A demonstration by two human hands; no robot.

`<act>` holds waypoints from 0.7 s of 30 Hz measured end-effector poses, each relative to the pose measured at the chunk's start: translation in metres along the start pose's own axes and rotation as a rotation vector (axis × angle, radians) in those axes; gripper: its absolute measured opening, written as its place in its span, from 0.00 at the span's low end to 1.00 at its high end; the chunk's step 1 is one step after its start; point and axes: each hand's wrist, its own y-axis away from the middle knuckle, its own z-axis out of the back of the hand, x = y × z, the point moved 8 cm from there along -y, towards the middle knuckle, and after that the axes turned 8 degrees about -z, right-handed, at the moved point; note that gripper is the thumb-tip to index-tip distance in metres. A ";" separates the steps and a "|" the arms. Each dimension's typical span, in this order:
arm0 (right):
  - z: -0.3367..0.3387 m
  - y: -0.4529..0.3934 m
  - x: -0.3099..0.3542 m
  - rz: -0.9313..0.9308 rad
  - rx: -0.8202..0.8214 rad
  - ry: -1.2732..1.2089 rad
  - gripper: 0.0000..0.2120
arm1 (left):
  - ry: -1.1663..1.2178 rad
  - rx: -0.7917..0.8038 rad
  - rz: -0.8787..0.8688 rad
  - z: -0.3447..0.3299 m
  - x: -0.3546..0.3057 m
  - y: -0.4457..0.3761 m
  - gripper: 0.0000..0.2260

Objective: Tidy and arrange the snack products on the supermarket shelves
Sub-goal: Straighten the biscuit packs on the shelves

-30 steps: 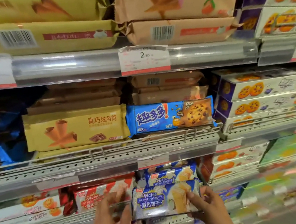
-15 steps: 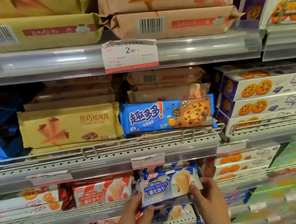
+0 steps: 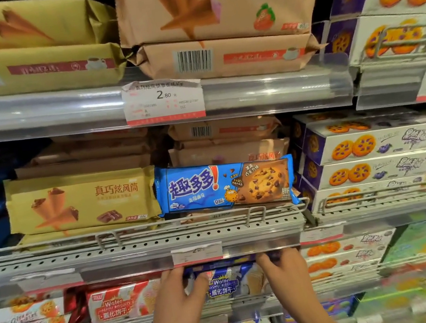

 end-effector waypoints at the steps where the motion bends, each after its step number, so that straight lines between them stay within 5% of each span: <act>1: -0.003 -0.002 0.002 -0.003 0.024 0.009 0.18 | -0.042 0.039 0.021 -0.004 0.003 -0.005 0.02; 3: -0.011 -0.008 0.004 -0.016 0.078 0.048 0.13 | -0.175 0.169 0.048 -0.018 0.009 -0.011 0.04; 5: -0.020 -0.010 0.004 -0.061 0.147 0.106 0.14 | -0.329 0.275 0.034 -0.032 0.017 -0.011 0.15; 9: -0.031 -0.008 0.000 -0.037 0.188 0.224 0.20 | -0.450 0.298 -0.004 -0.039 0.015 -0.008 0.30; 11: -0.030 -0.003 -0.005 -0.047 0.180 0.295 0.09 | -0.448 0.304 -0.036 -0.039 0.010 -0.006 0.31; 15: -0.020 0.021 -0.006 0.086 0.092 0.390 0.25 | -0.473 0.305 -0.106 -0.029 0.006 0.002 0.31; 21: 0.021 0.074 0.042 0.384 -0.121 0.113 0.13 | -0.467 0.237 -0.374 0.005 -0.011 0.030 0.24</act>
